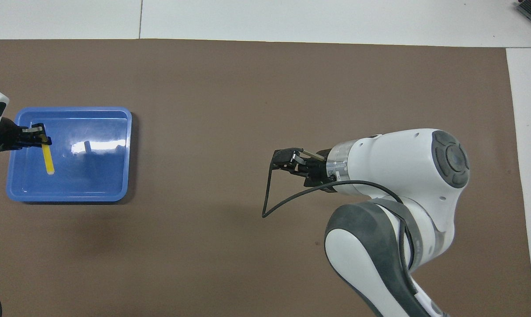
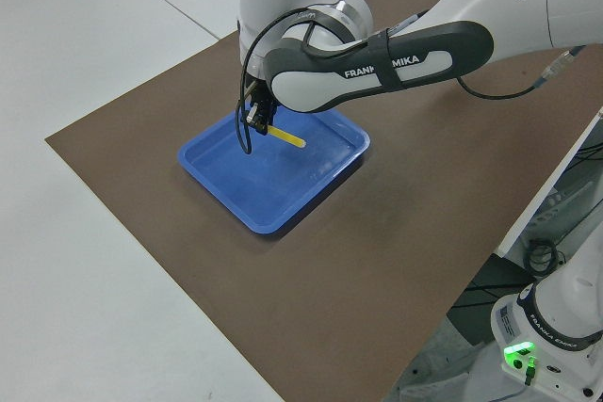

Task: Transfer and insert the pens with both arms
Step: 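Lift the yellow pen with the left gripper while the right gripper approaches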

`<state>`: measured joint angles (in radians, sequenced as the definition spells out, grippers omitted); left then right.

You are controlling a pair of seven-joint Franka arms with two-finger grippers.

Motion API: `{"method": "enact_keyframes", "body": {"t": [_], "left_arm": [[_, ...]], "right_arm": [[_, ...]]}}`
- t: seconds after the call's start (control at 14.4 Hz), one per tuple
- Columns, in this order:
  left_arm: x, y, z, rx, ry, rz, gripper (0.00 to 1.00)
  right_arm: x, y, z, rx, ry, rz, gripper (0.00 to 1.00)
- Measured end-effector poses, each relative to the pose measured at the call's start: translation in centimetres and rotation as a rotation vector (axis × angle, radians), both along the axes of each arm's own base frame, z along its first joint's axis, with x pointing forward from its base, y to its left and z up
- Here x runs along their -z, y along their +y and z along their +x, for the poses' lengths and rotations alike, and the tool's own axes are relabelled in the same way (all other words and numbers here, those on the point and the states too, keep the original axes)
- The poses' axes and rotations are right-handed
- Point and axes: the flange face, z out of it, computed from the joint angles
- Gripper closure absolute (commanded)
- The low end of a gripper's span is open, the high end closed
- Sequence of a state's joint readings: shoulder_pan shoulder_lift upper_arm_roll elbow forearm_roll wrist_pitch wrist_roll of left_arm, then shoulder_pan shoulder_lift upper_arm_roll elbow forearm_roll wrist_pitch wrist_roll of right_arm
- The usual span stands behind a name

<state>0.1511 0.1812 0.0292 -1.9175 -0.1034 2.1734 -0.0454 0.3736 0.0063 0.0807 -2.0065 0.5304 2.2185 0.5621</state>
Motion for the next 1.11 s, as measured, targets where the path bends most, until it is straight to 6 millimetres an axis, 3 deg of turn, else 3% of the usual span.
{"method": "enact_keyframes", "body": {"t": [0.49, 0.76, 0.97, 1.11], "left_arm": [[-8.8, -4.1, -1.8, -0.383, -0.063, -0.096, 1.0], [-14.4, -8.4, -3.7, -0.622, -0.103, -0.167, 1.0], [-16.5, -12.0, -4.6, -0.746, -0.105, -0.215, 1.0], [-16.8, -14.4, -5.3, -0.792, -0.068, -0.225, 1.0]], "right_arm": [[0.0, 0.0, 0.0, 0.0, 0.0, 0.0, 0.0], [0.0, 0.0, 0.0, 0.0, 0.0, 0.0, 0.0], [0.0, 0.0, 0.0, 0.003, 0.002, 0.004, 0.0], [-0.1, 0.1, 0.0, 0.024, 0.017, 0.042, 0.0]]}}
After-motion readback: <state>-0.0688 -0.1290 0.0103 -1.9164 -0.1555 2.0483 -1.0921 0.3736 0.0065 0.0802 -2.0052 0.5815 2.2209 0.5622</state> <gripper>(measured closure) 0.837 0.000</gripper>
